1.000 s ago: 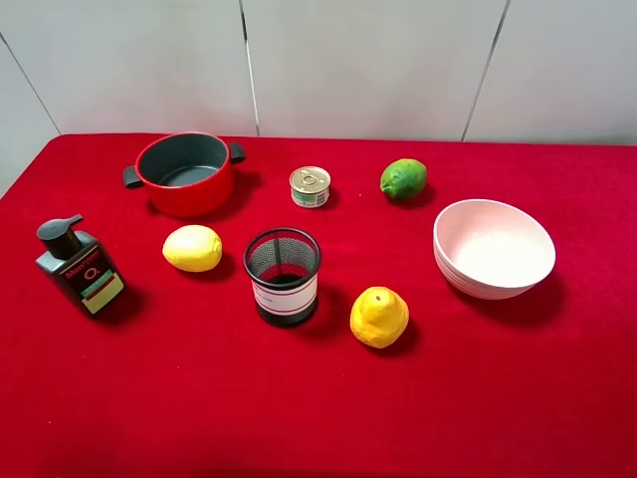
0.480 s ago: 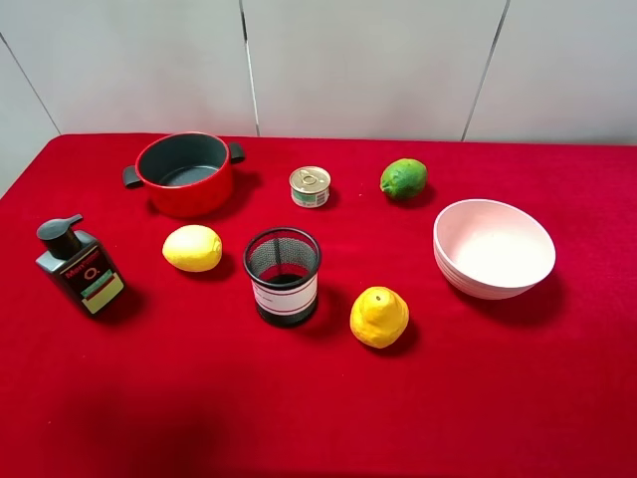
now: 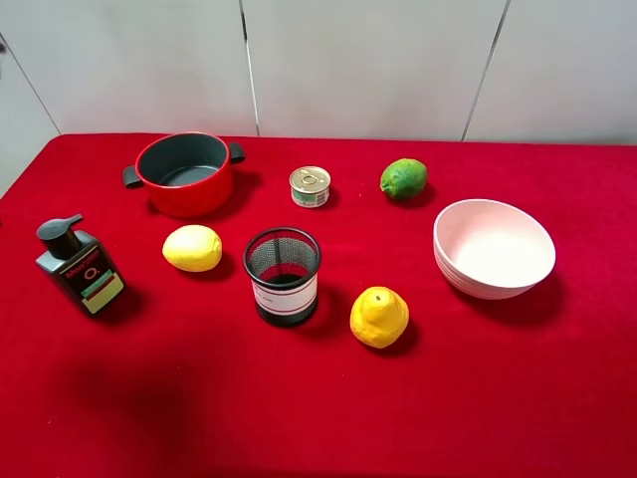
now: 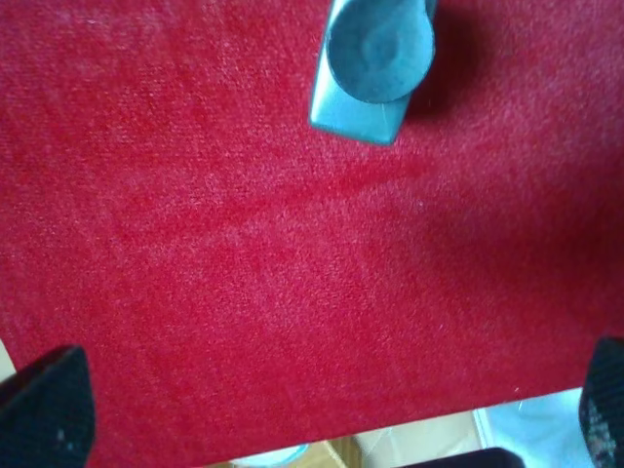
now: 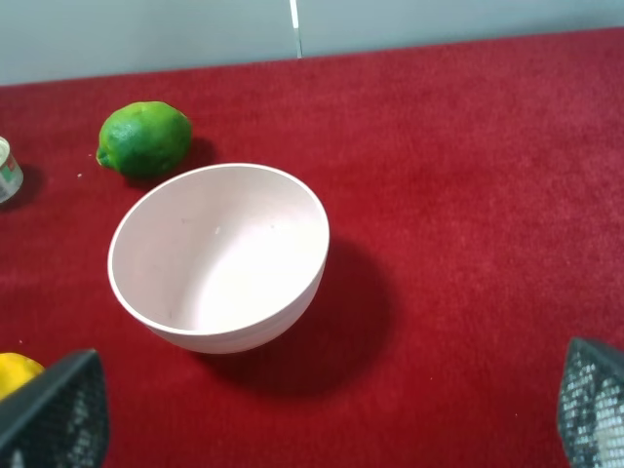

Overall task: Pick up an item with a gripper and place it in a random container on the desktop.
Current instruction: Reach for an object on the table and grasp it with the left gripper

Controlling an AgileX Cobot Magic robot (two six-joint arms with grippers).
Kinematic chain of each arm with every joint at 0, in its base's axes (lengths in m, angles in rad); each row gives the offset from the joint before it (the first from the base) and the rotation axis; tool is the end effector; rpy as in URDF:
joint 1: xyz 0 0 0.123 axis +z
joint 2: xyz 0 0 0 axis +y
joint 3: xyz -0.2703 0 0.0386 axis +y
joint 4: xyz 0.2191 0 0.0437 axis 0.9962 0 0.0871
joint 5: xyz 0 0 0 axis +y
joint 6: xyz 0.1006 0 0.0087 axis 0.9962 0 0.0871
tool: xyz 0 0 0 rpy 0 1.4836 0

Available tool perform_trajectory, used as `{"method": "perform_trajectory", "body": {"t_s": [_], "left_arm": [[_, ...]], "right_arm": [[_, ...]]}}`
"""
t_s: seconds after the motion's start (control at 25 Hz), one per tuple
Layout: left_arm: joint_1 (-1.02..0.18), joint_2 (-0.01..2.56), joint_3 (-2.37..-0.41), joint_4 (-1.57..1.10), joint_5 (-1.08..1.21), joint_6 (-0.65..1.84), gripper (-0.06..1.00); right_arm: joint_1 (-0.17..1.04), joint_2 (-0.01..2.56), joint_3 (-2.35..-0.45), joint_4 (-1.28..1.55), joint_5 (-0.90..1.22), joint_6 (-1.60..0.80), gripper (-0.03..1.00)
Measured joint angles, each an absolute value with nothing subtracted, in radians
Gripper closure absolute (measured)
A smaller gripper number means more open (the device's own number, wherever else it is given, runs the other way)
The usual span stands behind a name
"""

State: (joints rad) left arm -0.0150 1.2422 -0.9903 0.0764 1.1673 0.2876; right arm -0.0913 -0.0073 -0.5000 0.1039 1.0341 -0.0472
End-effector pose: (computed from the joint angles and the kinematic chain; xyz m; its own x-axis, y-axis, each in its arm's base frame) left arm 0.1963 0.0041 0.2811 -0.9232 0.3254 -0.2044 0.3017 0.9432 0.1390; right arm -0.0084 0.0098 0.2616 -0.4216 0.0447 -0.9057 0.0130 0.9990 0.0432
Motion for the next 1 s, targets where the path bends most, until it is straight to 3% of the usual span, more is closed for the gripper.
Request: {"method": "perform_trajectory", "body": {"t_s": [1.0], "left_arm": [[-0.055,1.650,-0.991,0.080,0.879,0.365,-0.05]], "right_arm": [[-0.091,-0.007,-0.500,0.104,1.034,-0.047,0.28]]}}
